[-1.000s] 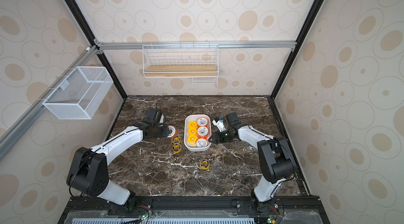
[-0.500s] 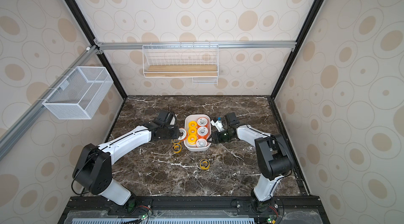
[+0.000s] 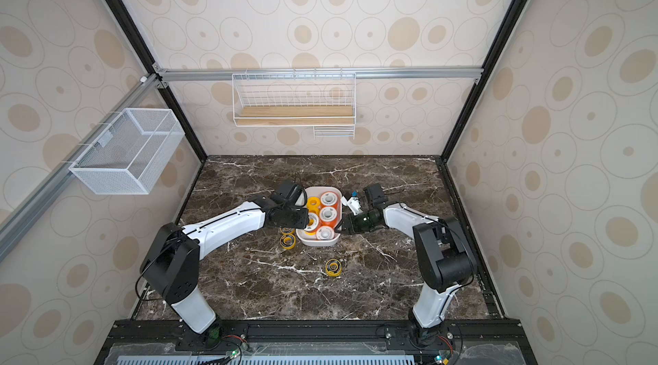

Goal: Put the sealing tape into the storage box
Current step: Adjust the storage box at the center of the board, then place the sealing tape in the storage box.

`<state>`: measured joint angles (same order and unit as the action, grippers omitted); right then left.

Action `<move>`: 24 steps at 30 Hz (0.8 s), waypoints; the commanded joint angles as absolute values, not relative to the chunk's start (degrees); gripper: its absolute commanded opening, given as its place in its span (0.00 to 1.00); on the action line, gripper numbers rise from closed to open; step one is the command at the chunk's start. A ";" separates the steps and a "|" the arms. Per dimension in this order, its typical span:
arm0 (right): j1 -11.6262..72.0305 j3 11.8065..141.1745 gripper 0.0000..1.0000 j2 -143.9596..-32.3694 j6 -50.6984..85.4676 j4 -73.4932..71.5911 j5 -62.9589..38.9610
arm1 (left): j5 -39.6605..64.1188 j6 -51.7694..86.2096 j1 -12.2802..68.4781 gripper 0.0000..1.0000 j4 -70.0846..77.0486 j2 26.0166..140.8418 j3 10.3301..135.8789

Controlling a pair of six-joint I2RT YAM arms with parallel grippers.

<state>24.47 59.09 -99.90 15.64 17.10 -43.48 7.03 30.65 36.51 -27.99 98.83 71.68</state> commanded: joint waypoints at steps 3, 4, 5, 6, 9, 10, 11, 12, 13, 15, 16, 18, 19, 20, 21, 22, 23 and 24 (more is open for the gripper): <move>24.81 60.06 0.38 -100.39 15.48 16.35 -44.92 | 5.44 31.11 38.74 0.28 -29.00 100.83 75.38; 24.75 59.91 0.38 -100.32 15.56 16.23 -44.92 | 5.40 31.03 39.02 0.28 -29.00 101.40 75.70; 24.81 59.84 0.38 -100.24 15.56 16.17 -44.91 | 5.44 31.03 39.18 0.28 -29.00 101.82 75.86; 24.79 59.77 0.38 -100.19 15.69 16.13 -44.72 | 5.38 31.02 39.48 0.28 -29.00 102.36 76.14; 24.79 59.54 0.38 -99.91 15.63 16.15 -44.62 | 5.36 30.94 40.16 0.28 -28.92 103.57 76.64; 24.79 59.50 0.38 -99.77 15.60 16.16 -44.57 | 5.44 30.93 40.37 0.28 -28.75 103.96 76.73; 24.84 59.49 0.38 -99.76 15.58 16.17 -44.50 | 5.57 30.94 40.51 0.28 -28.59 104.25 76.85; 24.80 59.46 0.38 -99.73 15.56 16.21 -44.51 | 5.74 30.89 40.69 0.28 -28.40 104.63 76.96; 24.79 59.50 0.38 -99.71 15.58 16.25 -44.53 | 5.88 30.85 40.82 0.28 -28.22 104.94 76.99; 24.79 59.45 0.38 -99.67 15.63 16.26 -44.54 | 6.09 30.93 41.00 0.28 -28.04 105.37 77.12; 24.83 59.41 0.38 -99.60 15.57 16.22 -44.55 | 6.22 30.92 41.04 0.28 -27.91 105.46 77.18; 24.80 59.42 0.38 -99.67 15.57 16.38 -44.46 | 6.28 30.90 41.21 0.28 -27.77 105.67 77.17; 24.81 59.46 0.38 -99.67 15.54 16.43 -44.45 | 6.33 30.92 41.28 0.28 -27.77 105.80 77.27; 24.79 59.47 0.38 -99.68 15.47 16.44 -44.44 | 6.26 30.85 41.31 0.28 -27.77 105.98 77.27; 24.79 59.44 0.38 -99.62 15.54 16.43 -44.46 | 6.28 30.88 41.35 0.28 -27.77 106.22 77.34; 24.83 59.41 0.38 -99.66 15.56 16.35 -44.40 | 6.46 30.82 41.31 0.28 -27.77 106.43 77.43; 24.82 59.52 0.38 -99.67 15.63 16.34 -44.42 | 6.53 30.85 41.41 0.28 -27.77 106.58 77.51; 24.84 59.51 0.38 -99.75 15.57 16.41 -44.42 | 6.68 30.85 41.52 0.28 -27.77 106.78 77.61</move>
